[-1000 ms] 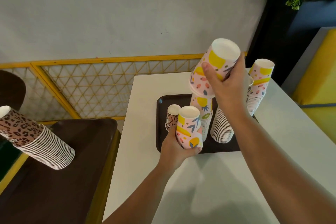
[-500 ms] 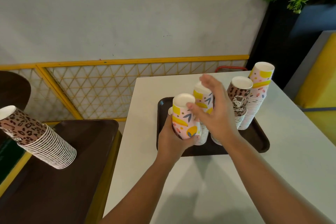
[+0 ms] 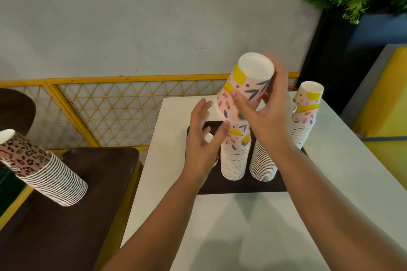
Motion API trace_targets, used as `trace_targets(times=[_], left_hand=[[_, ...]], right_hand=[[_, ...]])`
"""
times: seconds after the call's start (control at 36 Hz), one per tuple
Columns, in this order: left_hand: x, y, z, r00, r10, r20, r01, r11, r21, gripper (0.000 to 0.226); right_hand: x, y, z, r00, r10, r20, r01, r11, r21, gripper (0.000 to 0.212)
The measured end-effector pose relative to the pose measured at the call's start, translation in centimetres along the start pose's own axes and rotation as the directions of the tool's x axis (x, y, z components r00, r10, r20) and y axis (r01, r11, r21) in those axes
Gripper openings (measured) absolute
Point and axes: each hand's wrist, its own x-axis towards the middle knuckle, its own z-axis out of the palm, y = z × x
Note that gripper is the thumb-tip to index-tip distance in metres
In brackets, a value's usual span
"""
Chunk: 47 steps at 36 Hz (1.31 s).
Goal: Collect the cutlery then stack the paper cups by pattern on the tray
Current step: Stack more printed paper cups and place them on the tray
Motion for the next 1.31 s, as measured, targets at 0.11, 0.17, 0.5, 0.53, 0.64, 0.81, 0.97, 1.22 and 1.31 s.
trace_targets(times=[0.11, 0.17, 0.5, 0.53, 0.64, 0.81, 0.97, 1.22, 1.31], left_hand=[[1.2, 0.1, 1.1, 0.993, -0.099, -0.067, 0.099, 0.995, 0.002, 0.06], [1.8, -0.3, 1.7, 0.989, -0.135, -0.067, 0.136, 0.991, 0.013, 0.054], [3.1, -6.1, 4.5, 0.953, -0.304, -0.003, 0.304, 0.952, -0.034, 0.082], [3.0, -6.1, 4.6, 0.949, -0.314, 0.002, 0.314, 0.948, -0.048, 0.083], [2.9, -6.4, 5.3, 0.941, -0.339, -0.005, 0.337, 0.935, -0.107, 0.094], [2.6, -6.3, 5.3, 0.931, -0.363, -0.038, 0.36, 0.931, -0.065, 0.086], [1.3, -4.6, 2.9, 0.954, -0.252, -0.165, 0.254, 0.967, -0.006, 0.044], [0.5, -4.1, -5.8, 0.8, -0.053, -0.598, 0.197, 0.964, 0.179, 0.014], [0.2, -3.5, -10.3, 0.723, 0.041, -0.689, 0.179, 0.953, 0.244, 0.015]], right_hand=[[1.1, 1.8, 0.6, 0.999, 0.038, -0.004, -0.039, 0.998, -0.041, 0.073], [1.0, 3.0, 1.0, 0.999, 0.038, 0.023, -0.036, 0.995, -0.089, 0.071], [-2.6, 8.1, 1.8, 0.97, 0.147, 0.195, -0.089, 0.957, -0.277, 0.066], [-3.0, 8.2, 1.9, 0.97, 0.143, 0.199, -0.084, 0.956, -0.28, 0.067], [-3.3, 8.7, 1.9, 0.97, 0.14, 0.198, -0.084, 0.96, -0.268, 0.068], [-3.5, 9.0, 2.0, 0.97, 0.146, 0.193, -0.089, 0.958, -0.273, 0.076], [-3.5, 7.1, 2.7, 0.998, 0.001, 0.066, 0.018, 0.96, -0.281, 0.075], [-4.4, 1.5, 10.0, 0.956, -0.153, 0.251, 0.17, 0.984, -0.046, 0.043], [-5.3, 0.4, 13.9, 0.929, -0.185, 0.32, 0.183, 0.982, 0.039, 0.038]])
